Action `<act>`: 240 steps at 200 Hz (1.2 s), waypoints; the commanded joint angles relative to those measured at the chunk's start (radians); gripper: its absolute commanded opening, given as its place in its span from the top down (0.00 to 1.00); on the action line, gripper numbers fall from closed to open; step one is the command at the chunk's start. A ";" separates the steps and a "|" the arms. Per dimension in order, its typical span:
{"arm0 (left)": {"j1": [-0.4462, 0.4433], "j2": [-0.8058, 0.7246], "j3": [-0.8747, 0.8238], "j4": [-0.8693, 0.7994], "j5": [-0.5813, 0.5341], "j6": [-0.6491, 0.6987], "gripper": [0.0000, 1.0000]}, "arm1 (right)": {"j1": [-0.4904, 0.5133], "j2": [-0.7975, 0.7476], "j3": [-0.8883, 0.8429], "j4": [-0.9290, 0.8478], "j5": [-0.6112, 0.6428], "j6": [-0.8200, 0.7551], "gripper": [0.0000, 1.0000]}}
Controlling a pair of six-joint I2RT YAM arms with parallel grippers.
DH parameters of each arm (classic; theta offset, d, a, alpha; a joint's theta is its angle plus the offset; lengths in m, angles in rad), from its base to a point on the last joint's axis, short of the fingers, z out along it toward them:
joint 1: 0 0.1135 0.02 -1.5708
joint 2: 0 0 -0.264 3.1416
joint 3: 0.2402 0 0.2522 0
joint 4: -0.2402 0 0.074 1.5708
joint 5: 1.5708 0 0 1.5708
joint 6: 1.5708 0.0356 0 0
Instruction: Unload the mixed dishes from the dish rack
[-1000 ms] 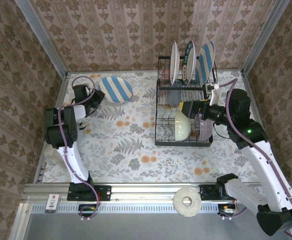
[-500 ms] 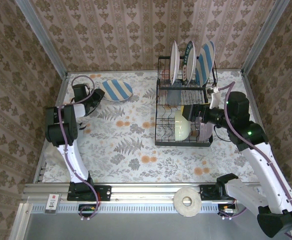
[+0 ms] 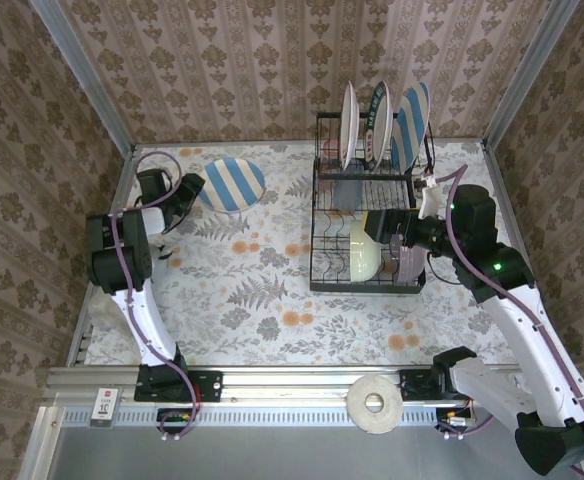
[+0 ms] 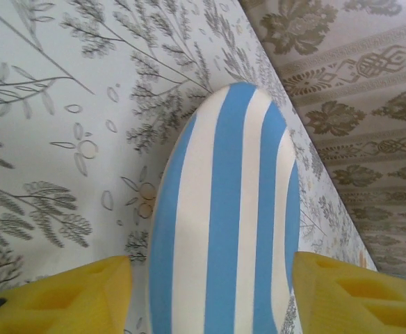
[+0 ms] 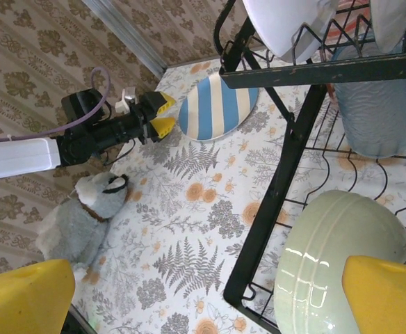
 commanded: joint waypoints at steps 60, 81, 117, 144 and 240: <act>0.107 -0.322 -0.071 -0.162 -0.089 0.035 0.04 | 0.007 -0.028 0.022 -0.060 0.085 -0.040 0.00; 0.108 -0.470 -0.113 -0.196 -0.100 0.042 0.00 | 0.009 -0.026 0.028 -0.058 0.097 -0.044 0.00; 0.100 -0.761 -0.183 -0.298 -0.101 0.079 0.00 | 0.013 -0.029 0.034 -0.057 0.129 -0.051 0.00; 0.101 -0.973 -0.189 -0.459 -0.057 0.170 0.00 | 0.014 -0.049 -0.001 -0.004 0.143 -0.027 0.00; -0.009 -1.335 -0.067 -1.020 0.066 0.584 0.00 | 0.016 -0.164 -0.080 -0.086 0.221 -0.010 0.00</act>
